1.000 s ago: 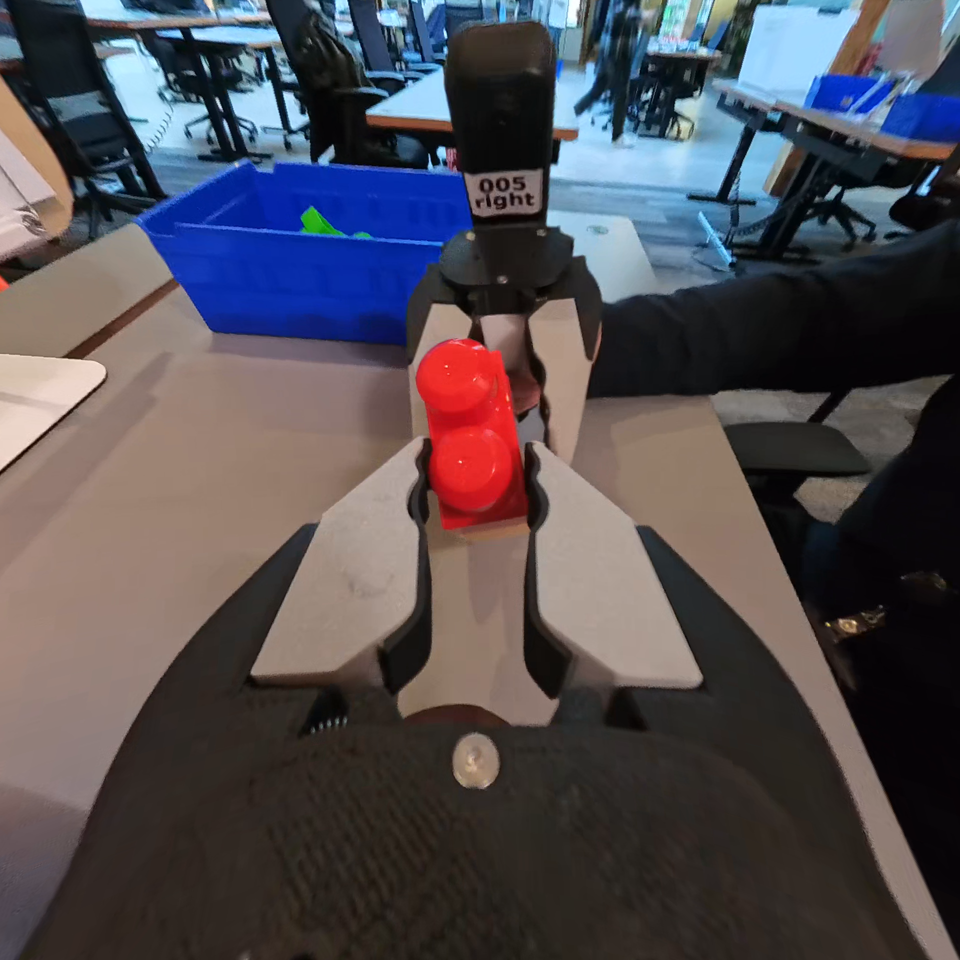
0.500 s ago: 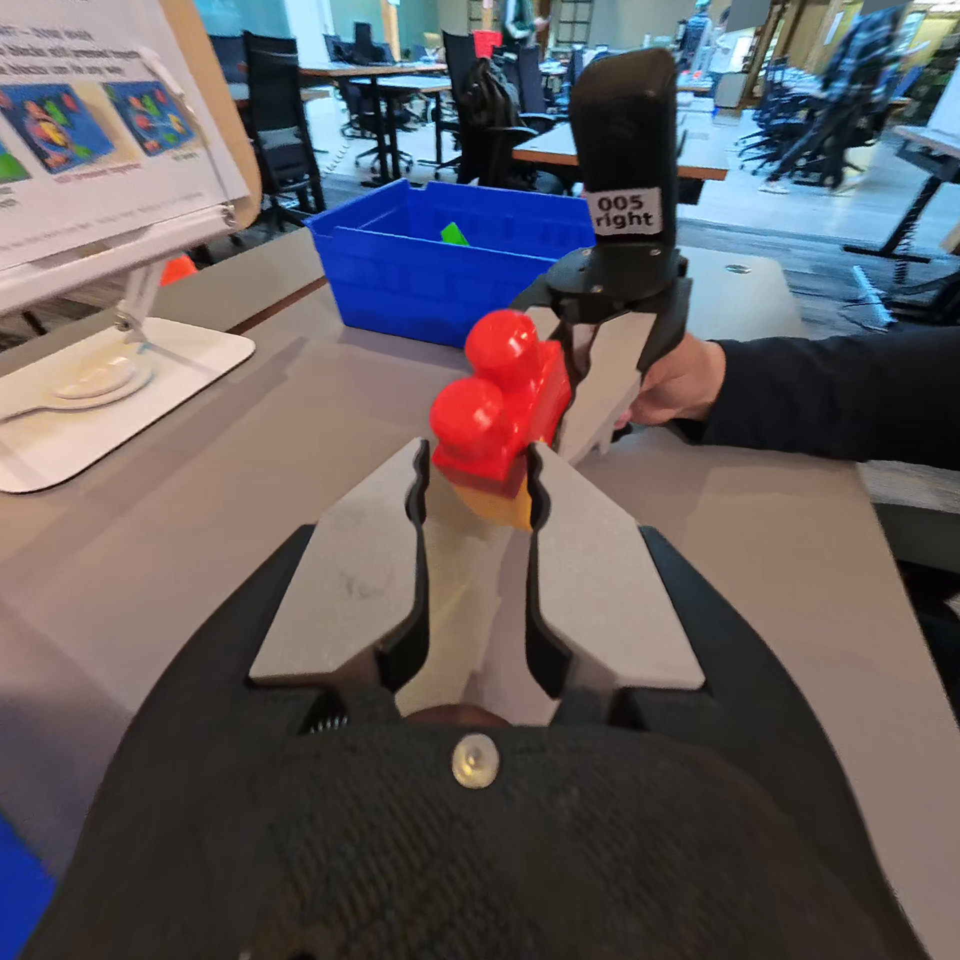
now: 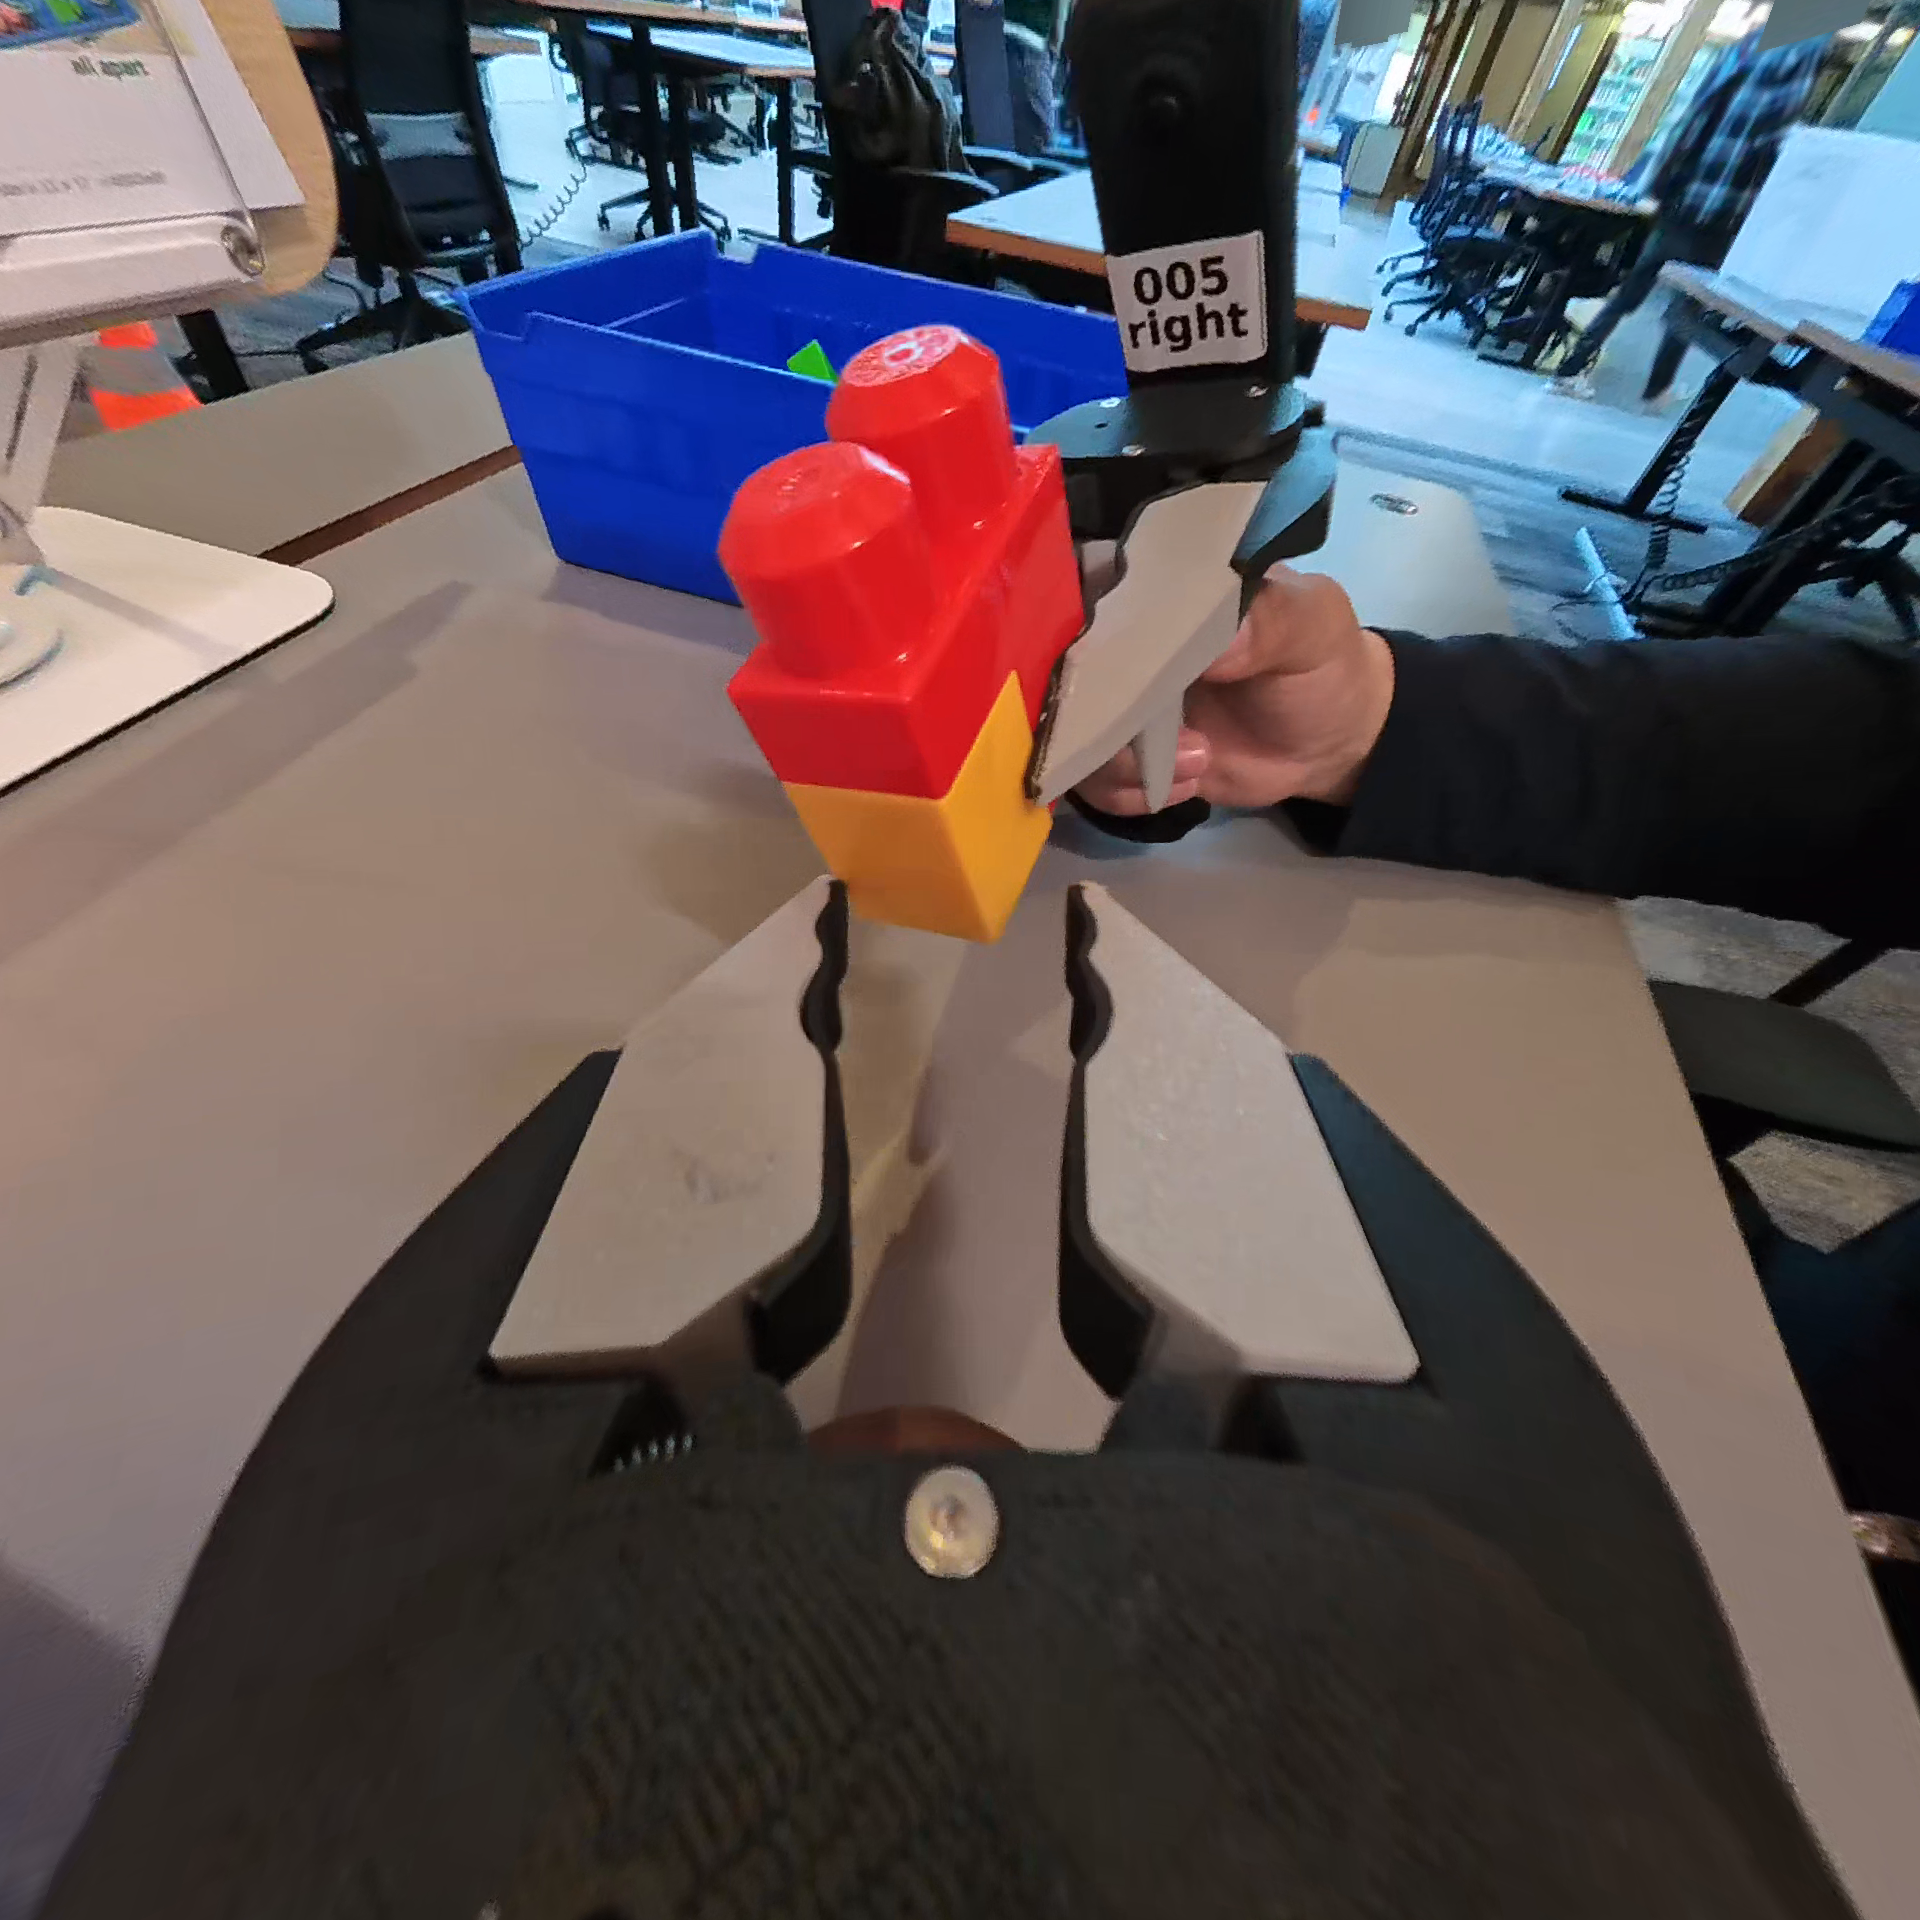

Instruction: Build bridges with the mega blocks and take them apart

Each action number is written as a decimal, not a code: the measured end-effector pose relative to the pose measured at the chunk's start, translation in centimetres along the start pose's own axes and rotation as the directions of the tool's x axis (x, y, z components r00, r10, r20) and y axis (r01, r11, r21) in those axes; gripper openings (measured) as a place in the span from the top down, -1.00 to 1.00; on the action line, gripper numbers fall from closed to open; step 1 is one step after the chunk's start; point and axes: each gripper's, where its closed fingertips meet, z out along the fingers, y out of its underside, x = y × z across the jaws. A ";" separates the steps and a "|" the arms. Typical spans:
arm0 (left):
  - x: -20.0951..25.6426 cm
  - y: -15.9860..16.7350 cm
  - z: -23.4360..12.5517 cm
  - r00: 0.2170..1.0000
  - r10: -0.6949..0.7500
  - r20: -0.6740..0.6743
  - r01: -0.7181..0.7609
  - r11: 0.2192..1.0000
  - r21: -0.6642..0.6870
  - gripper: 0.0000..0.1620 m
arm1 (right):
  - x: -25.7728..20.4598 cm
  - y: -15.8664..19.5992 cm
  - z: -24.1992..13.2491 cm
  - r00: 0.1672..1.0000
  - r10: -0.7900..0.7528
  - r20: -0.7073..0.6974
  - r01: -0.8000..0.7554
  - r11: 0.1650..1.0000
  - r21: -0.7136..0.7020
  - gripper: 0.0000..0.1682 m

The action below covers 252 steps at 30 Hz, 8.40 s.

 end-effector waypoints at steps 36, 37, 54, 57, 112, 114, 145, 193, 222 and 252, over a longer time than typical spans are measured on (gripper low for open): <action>-0.8 2.2 0.4 0.994 0.075 0.073 -0.065 0.989 -0.133 0.59 | 0.1 0.2 -0.4 0.997 -0.070 -0.024 0.069 0.997 -0.045 0.52; -0.8 2.4 0.5 0.993 0.089 0.076 -0.077 0.986 -0.147 0.59 | 0.1 0.0 -0.5 0.997 -0.076 -0.025 0.075 0.996 -0.037 0.51; -0.6 4.4 1.4 0.996 0.074 0.056 -0.058 0.969 -0.239 0.59 | 0.5 2.3 -0.5 0.989 -0.141 -0.046 0.129 0.971 -0.202 0.54; -1.8 3.9 1.3 0.992 0.037 0.118 -0.013 0.979 -0.203 0.60 | 1.4 1.6 -0.6 0.988 -0.107 -0.111 0.088 0.982 -0.165 0.58; -6.4 1.2 2.3 0.727 0.188 0.661 -0.084 0.979 -0.186 -0.06 | 2.1 -1.0 0.9 0.910 0.167 -0.380 -0.108 0.979 0.172 0.62; -6.4 1.1 2.3 0.723 0.198 0.662 -0.093 0.977 -0.191 -0.06 | 2.0 -1.0 0.9 0.912 0.159 -0.378 -0.101 0.981 0.167 0.62; -5.2 -1.0 1.2 0.729 0.313 0.609 -0.284 0.947 -0.148 -0.05 | -0.2 -3.6 -0.3 0.971 0.100 -0.217 -0.050 0.974 0.222 0.44; -3.9 1.7 3.4 0.761 0.405 0.508 -0.278 0.910 -0.309 -0.05 | 0.9 -0.1 2.2 0.948 0.153 -0.280 -0.141 0.988 0.064 0.52; -2.3 1.9 4.0 0.737 0.524 0.427 -0.394 0.846 -0.358 -0.06 | 0.8 1.0 1.6 0.944 0.295 -0.146 -0.298 0.954 -0.002 0.60; -1.9 2.8 5.0 0.764 0.504 0.402 -0.360 0.851 -0.382 -0.05 | 1.7 0.8 0.3 0.930 0.282 -0.237 -0.294 0.956 -0.015 0.61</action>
